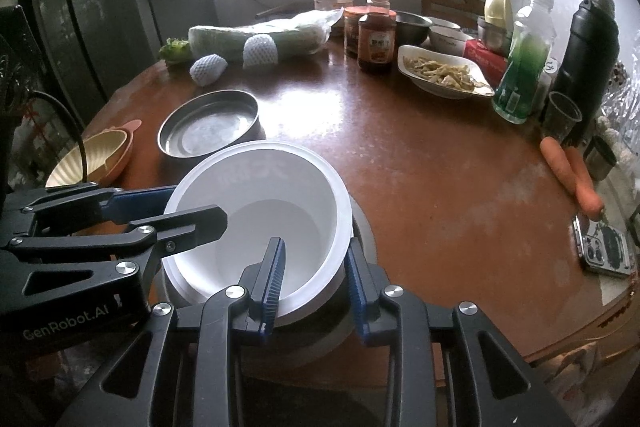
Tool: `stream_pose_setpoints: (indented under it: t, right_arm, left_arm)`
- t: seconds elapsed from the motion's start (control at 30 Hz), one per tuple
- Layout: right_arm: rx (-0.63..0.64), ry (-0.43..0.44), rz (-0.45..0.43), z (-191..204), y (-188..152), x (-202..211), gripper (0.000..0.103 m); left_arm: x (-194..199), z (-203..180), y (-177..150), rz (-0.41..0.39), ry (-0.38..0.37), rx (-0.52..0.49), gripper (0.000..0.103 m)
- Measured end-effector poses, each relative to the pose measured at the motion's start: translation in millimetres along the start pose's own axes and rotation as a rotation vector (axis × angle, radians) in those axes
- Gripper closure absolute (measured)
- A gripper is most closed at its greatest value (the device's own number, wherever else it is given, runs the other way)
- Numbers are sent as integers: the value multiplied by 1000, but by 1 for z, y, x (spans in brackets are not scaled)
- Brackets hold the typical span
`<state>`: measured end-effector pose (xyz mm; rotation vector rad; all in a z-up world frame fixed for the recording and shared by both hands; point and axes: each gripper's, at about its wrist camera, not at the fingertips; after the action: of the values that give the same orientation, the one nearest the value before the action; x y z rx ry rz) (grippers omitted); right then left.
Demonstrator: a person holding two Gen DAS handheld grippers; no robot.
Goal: Organize plates and bowls
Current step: 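Lower the labelled bowl into the white bowl and open the right gripper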
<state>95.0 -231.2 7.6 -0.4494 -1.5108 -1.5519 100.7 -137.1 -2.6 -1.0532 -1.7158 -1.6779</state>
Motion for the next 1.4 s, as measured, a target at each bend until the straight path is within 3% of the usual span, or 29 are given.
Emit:
stream_pose_setpoints:
  t: [0.8,1.4]
  right_arm:
    - [-9,-25,-5,-2,5,1,70]
    - [-20,-38,-45,2,12,10,69]
  left_arm:
    - [1,7,-1,6,-38,11,66]
    - [14,19,1,-40,-37,35,64]
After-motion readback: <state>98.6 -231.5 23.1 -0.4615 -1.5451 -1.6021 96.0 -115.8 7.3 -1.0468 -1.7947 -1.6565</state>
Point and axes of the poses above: each gripper's, at about its wrist camera, not at the fingertips, and x roughly against the way its jaws point, z to its left, y to its top, and after that the axes turned 9 degrees about y, right-handed
